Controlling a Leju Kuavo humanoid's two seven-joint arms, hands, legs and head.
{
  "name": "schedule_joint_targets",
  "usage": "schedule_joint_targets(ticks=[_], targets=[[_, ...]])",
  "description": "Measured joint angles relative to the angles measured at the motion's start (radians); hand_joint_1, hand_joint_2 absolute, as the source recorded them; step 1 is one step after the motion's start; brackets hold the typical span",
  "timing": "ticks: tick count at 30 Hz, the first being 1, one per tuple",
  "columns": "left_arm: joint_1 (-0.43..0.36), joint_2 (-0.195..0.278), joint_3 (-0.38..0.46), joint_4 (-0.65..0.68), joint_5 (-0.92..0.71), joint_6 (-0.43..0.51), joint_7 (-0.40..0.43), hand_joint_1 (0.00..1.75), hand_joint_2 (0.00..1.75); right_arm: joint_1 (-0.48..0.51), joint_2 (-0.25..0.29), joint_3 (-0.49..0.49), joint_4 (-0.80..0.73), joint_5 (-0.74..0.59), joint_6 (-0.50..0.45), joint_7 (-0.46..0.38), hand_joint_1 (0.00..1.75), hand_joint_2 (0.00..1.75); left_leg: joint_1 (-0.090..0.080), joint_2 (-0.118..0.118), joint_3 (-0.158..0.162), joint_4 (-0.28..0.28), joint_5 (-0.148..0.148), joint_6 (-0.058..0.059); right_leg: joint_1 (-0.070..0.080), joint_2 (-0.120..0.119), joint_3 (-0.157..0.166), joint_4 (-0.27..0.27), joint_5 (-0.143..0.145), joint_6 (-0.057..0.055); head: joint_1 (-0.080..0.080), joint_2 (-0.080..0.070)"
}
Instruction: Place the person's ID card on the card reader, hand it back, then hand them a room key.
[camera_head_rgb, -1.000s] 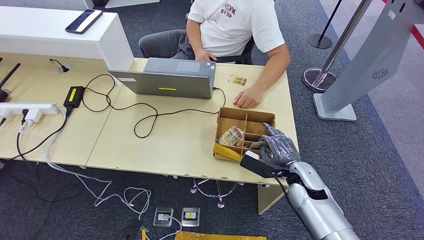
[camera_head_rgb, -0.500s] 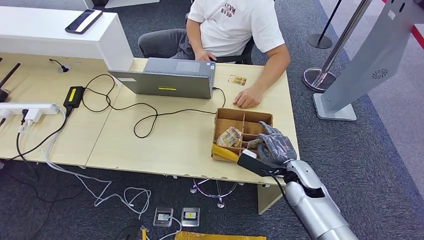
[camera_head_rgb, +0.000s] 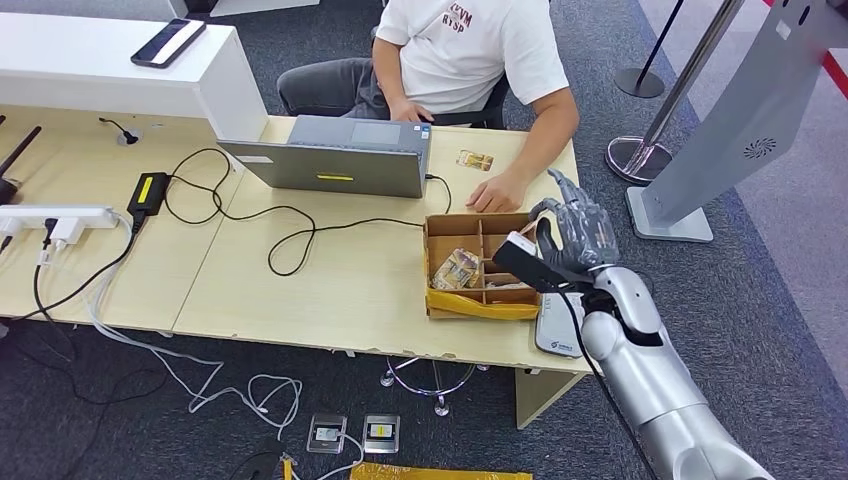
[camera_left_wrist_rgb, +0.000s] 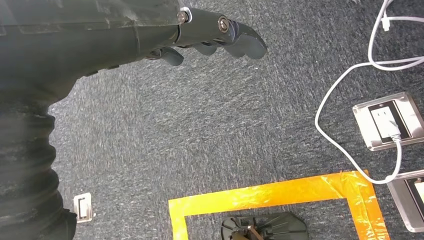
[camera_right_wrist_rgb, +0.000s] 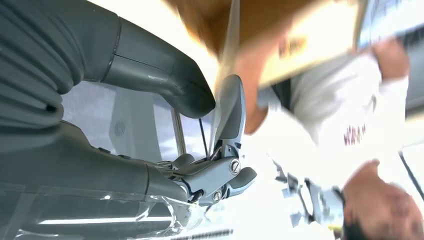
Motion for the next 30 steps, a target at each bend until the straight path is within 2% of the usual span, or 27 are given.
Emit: schedule_joint_targets(ticks=[4,12,21,30], targets=[[-0.001,-0.001,-0.001,0.000,-0.010,-0.001,0.000,0.00,1.75,-0.090,-0.014,-0.030,0.021,-0.015,-0.018,-0.012,1.75,1.75,0.000,0.000,0.000,0.000,0.000,0.000,0.000,0.000,0.000,0.000,0.000,0.000,0.000,0.000],[-0.004,-0.002,-0.001,0.000,-0.013,0.000,0.000,0.00,1.75,-0.210,-0.014,-0.049,0.102,-0.022,-0.025,-0.042,1.75,1.75,0.000,0.000,0.000,0.000,0.000,0.000,0.000,0.000,0.000,0.000,0.000,0.000,0.000,0.000],[-0.007,-0.002,-0.001,-0.008,-0.018,0.000,0.000,0.00,1.75,-0.334,0.037,-0.038,0.275,0.026,0.006,-0.064,1.75,1.75,0.000,0.000,-0.001,0.000,0.000,0.000,0.000,0.000,0.000,0.000,0.000,0.000,0.000,0.000],[-0.008,-0.003,-0.001,-0.008,-0.023,0.000,0.000,0.00,1.75,-0.384,0.074,-0.037,0.385,0.034,0.012,-0.064,1.75,1.75,0.000,0.000,-0.001,0.000,0.000,0.000,0.000,0.000,0.000,0.000,0.000,0.000,0.000,0.000]])
